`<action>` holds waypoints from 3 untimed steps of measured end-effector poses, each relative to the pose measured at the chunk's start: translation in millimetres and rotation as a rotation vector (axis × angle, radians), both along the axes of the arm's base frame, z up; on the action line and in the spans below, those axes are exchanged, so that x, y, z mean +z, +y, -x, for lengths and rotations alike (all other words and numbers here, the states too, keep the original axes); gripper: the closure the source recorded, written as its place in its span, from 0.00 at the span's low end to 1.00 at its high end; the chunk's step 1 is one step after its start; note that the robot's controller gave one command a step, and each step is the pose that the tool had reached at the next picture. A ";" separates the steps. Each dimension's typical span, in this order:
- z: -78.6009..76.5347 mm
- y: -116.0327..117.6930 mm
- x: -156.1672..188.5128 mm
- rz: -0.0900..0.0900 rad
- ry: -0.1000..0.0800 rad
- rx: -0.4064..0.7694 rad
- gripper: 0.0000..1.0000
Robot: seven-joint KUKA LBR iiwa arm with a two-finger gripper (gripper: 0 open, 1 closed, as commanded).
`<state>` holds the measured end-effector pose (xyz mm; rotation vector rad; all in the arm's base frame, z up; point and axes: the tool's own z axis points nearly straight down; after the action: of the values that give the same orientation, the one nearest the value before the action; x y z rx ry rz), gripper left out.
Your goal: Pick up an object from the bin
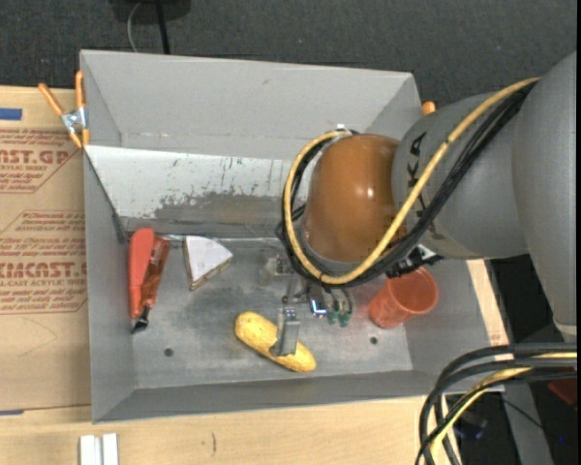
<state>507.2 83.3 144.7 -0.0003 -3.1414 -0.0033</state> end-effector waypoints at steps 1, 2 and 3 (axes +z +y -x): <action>0.0 0.0 0.0 0.000 0.000 0.000 0.00; 11.2 -11.5 -35.7 0.000 -0.007 0.070 0.00; 25.2 -26.3 -75.2 -0.001 0.000 0.119 1.00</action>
Offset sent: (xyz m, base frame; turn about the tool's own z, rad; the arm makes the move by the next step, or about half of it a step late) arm -0.0256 -0.0249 -0.0747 -0.1334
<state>482.0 57.0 69.4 0.1868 -3.1359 -0.0041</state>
